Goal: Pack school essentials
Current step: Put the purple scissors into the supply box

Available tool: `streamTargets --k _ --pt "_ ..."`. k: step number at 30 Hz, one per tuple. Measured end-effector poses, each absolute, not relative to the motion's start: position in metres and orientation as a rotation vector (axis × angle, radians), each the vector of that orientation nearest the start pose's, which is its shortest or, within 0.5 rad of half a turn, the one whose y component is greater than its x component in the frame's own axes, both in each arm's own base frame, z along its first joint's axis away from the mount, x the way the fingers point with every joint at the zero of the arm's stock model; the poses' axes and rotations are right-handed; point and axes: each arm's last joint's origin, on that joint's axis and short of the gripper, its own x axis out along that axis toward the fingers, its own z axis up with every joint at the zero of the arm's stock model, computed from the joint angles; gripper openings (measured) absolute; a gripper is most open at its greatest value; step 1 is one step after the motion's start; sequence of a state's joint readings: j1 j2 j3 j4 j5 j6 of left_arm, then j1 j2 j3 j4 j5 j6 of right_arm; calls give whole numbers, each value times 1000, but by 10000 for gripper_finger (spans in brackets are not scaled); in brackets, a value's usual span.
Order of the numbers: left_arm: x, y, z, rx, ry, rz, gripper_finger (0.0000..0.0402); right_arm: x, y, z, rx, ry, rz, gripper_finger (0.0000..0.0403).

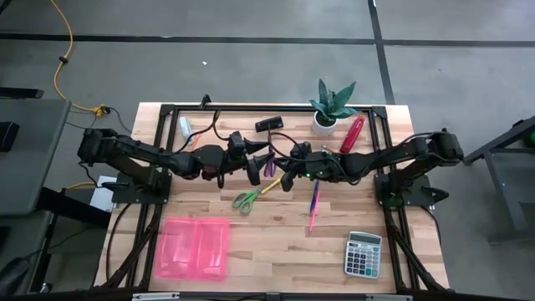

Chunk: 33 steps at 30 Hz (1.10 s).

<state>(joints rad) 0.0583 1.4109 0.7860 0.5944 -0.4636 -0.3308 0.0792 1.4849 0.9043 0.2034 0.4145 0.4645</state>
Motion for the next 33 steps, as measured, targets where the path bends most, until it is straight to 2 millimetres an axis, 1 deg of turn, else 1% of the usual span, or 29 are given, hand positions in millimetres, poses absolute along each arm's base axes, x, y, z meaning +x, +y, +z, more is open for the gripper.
streamTargets --k 2,4,8,13,18,21,28,33 --pt "305 31 265 -324 -57 545 200 323 14 247 361 284 -409 0" --pt "305 32 265 -329 -60 566 181 323 14 248 361 283 -409 0" --pt "304 33 265 -310 -64 606 130 323 14 247 361 284 -410 0" --pt "304 32 265 -296 -63 596 65 323 14 247 368 282 -412 0" --pt "305 32 265 -299 -60 571 18 323 14 247 367 284 -412 0" --pt "305 32 265 -298 -60 569 8 323 14 247 368 284 -412 0" --pt "305 32 265 -310 -61 568 4 323 14 247 371 284 -408 1" --pt "304 32 265 -287 -52 569 2 323 14 247 382 282 -410 18"
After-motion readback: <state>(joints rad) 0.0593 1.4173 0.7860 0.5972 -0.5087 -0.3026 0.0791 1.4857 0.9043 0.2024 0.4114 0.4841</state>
